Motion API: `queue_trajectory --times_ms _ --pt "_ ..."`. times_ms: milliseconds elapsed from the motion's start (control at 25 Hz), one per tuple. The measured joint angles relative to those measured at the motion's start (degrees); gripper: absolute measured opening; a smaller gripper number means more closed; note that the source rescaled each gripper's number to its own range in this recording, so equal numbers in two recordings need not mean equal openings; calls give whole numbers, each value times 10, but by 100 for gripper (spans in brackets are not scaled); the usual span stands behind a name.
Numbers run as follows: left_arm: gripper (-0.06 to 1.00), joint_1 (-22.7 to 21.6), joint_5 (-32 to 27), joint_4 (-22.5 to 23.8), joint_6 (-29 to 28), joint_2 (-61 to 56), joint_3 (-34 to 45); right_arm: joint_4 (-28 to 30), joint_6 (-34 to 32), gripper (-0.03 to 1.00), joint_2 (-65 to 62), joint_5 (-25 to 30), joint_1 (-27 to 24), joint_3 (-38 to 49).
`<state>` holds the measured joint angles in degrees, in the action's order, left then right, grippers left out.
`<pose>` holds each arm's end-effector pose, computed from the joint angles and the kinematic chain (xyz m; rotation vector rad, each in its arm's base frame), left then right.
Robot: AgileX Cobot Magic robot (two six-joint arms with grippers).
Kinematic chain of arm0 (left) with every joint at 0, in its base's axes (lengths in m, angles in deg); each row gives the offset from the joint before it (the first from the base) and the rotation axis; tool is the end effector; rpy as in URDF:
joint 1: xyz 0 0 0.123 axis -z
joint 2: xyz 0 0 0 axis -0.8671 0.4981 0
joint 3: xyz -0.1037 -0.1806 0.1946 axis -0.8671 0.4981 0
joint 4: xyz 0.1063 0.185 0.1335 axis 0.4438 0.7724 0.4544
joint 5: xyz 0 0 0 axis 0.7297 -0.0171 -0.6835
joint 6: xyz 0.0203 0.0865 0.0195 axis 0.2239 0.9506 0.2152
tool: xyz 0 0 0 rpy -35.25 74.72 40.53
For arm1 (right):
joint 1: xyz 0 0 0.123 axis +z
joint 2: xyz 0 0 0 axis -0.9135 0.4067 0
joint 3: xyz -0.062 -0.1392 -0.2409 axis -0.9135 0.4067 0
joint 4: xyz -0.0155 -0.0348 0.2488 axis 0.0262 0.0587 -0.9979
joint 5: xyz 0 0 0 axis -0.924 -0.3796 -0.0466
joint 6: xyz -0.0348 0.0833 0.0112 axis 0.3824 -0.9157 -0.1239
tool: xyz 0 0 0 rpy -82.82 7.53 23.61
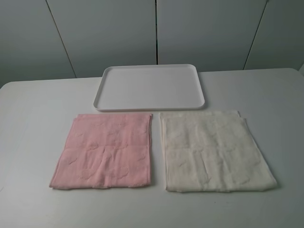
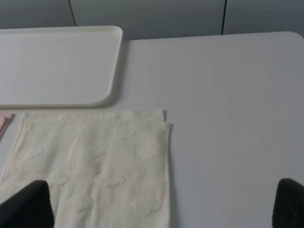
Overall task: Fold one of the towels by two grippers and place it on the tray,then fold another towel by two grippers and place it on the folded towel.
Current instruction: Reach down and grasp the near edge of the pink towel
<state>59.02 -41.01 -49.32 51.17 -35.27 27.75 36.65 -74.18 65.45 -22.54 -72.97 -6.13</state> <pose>-0.0080 0.0009 0.2794 -0.0605 2.0553 0.0048 -0.0069 0.0147 0.2787 0.0127 2.0571 0.0690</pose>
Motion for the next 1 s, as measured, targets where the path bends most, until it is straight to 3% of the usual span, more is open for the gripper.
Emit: queue_trajectory --times_ms 1000 --pt "100 0 0 -2 0 0 0 0 0 100 0 0 0 0"
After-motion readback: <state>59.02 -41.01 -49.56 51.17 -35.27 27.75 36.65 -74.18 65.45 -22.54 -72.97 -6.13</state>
